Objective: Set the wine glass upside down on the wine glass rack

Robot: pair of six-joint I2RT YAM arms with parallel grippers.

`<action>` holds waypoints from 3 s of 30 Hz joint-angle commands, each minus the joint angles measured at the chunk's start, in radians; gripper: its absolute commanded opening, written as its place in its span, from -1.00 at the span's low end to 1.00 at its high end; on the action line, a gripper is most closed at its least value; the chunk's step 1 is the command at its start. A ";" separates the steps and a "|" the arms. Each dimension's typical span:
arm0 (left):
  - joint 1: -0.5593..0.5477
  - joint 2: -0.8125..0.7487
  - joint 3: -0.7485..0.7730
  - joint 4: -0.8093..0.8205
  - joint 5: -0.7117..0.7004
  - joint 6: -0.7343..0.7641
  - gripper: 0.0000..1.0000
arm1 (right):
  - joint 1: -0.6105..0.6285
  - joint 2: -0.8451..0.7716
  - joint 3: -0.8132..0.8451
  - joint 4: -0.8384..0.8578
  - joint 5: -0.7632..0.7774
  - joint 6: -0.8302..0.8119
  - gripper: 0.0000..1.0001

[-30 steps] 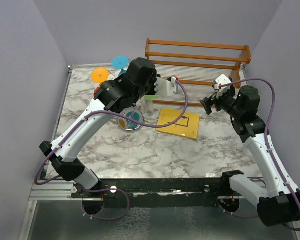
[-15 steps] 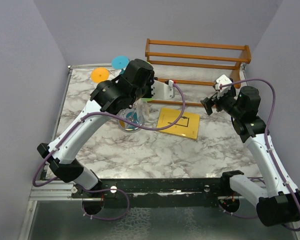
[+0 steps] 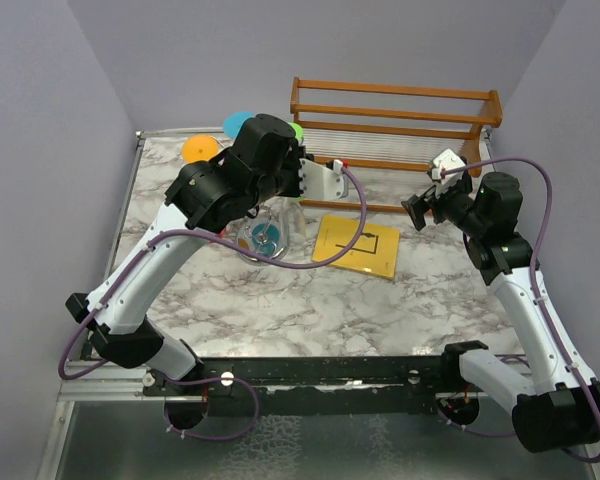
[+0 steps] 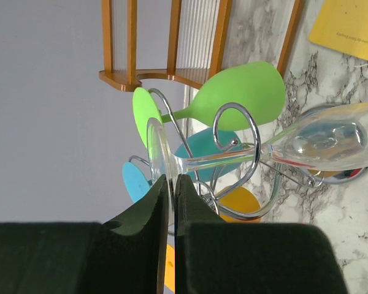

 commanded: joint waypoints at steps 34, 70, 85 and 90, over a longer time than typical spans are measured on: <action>-0.005 0.016 -0.068 0.178 0.104 -0.130 -0.84 | -0.021 -0.025 -0.028 0.037 -0.033 0.009 0.82; -0.006 0.011 -0.090 0.158 0.177 -0.216 -0.55 | -0.022 -0.025 -0.037 0.044 -0.023 0.001 0.82; -0.006 0.009 -0.091 0.161 0.207 -0.249 -0.50 | -0.022 -0.023 -0.035 0.044 -0.024 0.002 0.82; -0.005 0.009 -0.088 0.165 0.216 -0.264 -0.49 | -0.023 -0.022 -0.037 0.044 -0.024 0.002 0.82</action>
